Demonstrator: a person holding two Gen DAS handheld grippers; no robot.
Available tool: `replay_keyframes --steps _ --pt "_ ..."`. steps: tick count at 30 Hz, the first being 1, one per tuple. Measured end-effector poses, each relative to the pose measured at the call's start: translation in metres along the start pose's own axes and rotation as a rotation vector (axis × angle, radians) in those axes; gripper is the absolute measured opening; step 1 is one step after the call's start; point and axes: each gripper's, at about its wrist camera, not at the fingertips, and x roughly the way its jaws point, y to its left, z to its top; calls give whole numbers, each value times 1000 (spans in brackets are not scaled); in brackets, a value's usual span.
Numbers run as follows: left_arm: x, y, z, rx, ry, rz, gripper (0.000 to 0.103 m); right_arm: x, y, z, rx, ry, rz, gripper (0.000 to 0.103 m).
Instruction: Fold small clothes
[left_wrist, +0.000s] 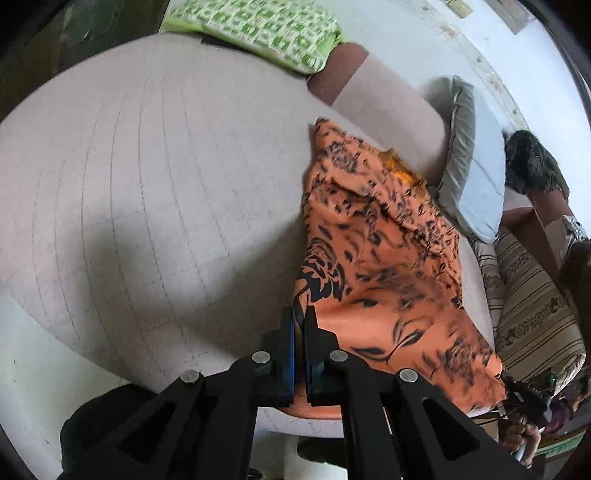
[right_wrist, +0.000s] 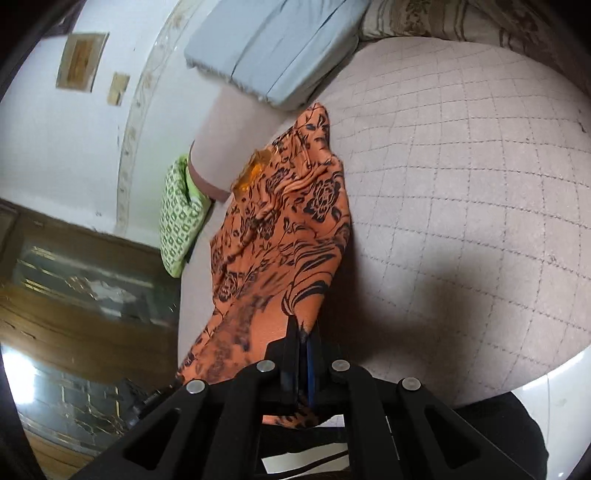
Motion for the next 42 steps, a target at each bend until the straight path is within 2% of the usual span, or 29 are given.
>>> replay_keyframes --steps 4,6,9,10,12,14,15,16,18,19,20,21,22,24,26,28,30,32,34,36,38,39,40,41,42 --pt "18 5 -11 13 67 33 4 14 -20 -11 37 45 -19 2" --pt "19 1 -6 37 76 45 4 19 -22 -8 44 54 -16 2" --pt "9 -19 23 95 57 43 4 12 -5 16 21 35 21 2" --pt "5 -30 42 117 44 30 4 11 4 27 4 25 31 2" --pt "0 -51 77 149 22 11 4 10 33 70 -30 -7 85 2" --pt "1 -81 129 186 -10 -11 4 14 60 111 -58 -40 115 2" --pt "5 -95 158 193 -30 -20 4 23 80 149 -80 -71 125 2" --pt "15 -109 193 182 -54 -26 5 33 87 170 -86 -87 122 3" --pt "43 -125 246 164 -103 0 13 77 93 236 -33 -121 103 6" --pt "72 -129 276 152 -136 76 20 106 91 262 -34 -108 70 11" --pt "94 -126 291 125 -125 145 50 122 88 273 -40 -100 37 17" --pt "119 -118 302 82 -90 205 57 144 76 280 -16 -110 -53 49" --pt "145 -105 308 39 -44 227 57 159 62 277 20 -122 -142 81" --pt "164 -83 305 -2 -26 212 57 171 38 262 34 -133 -158 83" --pt "161 -58 291 -28 -81 236 58 165 23 244 3 -190 -207 83" --pt "157 -40 268 -11 -69 251 58 156 14 227 -32 -213 -237 83" --pt "155 -34 247 24 -29 197 58 157 9 215 -73 -168 -245 83" --pt "159 -43 223 102 24 148 59 167 10 210 -119 -104 -255 83" --pt "172 -58 204 175 56 129 60 180 19 204 -189 -56 -271 83" --pt "189 -71 196 232 103 144 60 193 31 198 -248 -35 -290 83" --pt "201 -84 190 249 114 159 59 204 40 198 -278 -19 -294 83" --pt "205 -87 189 263 109 155 57 212 44 199 -299 -7 -311 83" --pt "208 -91 189 281 101 157 48 219 45 199 -308 4 -320 83" --pt "213 -94 189 308 105 180 15 227 45 199 -319 35 -320 83" --pt "221 -95 188 316 138 201 12 234 44 199 -323 63 -321 81"
